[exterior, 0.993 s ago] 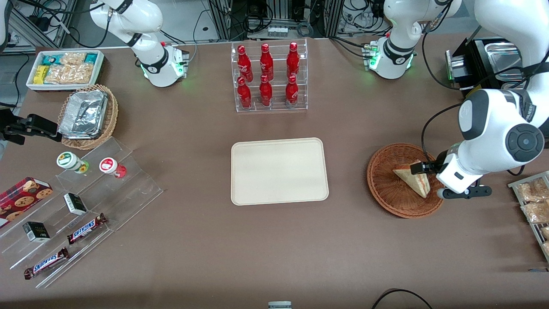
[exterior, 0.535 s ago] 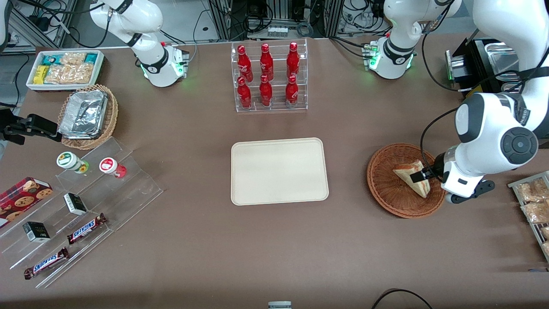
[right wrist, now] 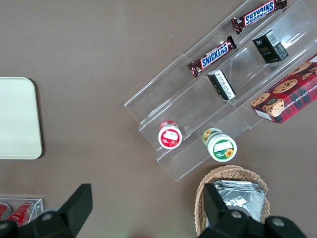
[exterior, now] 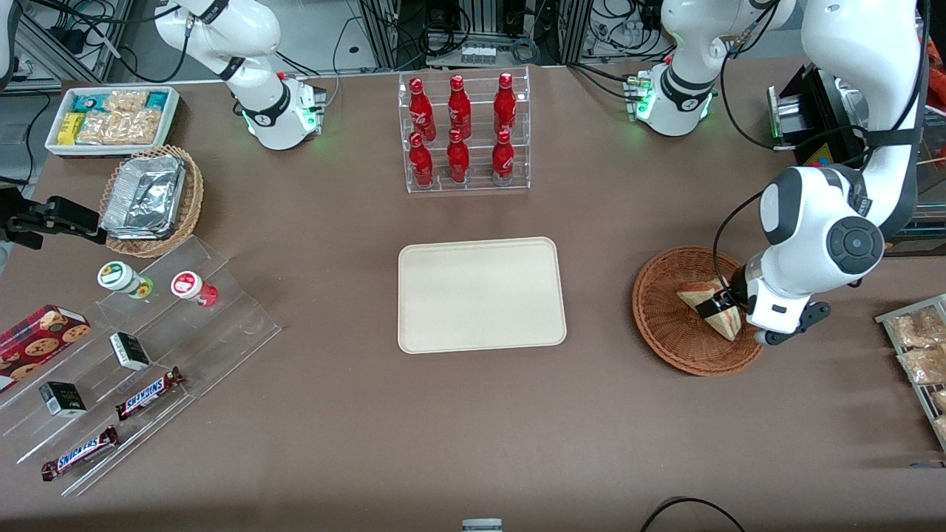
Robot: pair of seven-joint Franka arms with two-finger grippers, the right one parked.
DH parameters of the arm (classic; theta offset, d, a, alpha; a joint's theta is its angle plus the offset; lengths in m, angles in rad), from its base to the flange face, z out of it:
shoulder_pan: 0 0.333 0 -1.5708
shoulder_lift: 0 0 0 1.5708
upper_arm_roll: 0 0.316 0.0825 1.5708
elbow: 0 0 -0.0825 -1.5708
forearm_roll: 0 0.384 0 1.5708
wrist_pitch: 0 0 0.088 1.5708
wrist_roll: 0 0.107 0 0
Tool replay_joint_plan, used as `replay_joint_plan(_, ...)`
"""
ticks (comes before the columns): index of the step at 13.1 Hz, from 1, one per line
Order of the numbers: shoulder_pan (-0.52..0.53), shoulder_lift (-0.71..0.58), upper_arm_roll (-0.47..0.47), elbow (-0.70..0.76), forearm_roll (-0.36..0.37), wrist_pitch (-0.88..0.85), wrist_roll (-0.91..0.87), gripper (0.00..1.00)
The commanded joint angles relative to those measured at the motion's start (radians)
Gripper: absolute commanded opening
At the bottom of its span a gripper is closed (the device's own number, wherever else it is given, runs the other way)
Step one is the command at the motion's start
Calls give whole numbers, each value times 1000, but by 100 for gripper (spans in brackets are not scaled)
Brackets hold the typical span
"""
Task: Place sandwich from basket to tray
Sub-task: 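Lower the left gripper and close it on the wrapped sandwich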
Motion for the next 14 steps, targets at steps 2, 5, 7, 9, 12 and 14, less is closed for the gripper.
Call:
replay_joint_plan(2, 11, -64, -3, -109, 35, 81, -22, 100)
replay_joint_plan(5, 11, -66, 17, -164, 35, 154, -25, 100)
replay_joint_plan(7, 11, -64, 28, -173, 35, 165, -74, 100)
replay_joint_plan(9, 10, -66, 31, -189, 35, 173, -131, 100)
replay_joint_plan(12, 10, -63, 31, -198, 35, 187, -176, 100)
replay_joint_plan(14, 10, -61, 31, -222, 35, 222, -182, 100)
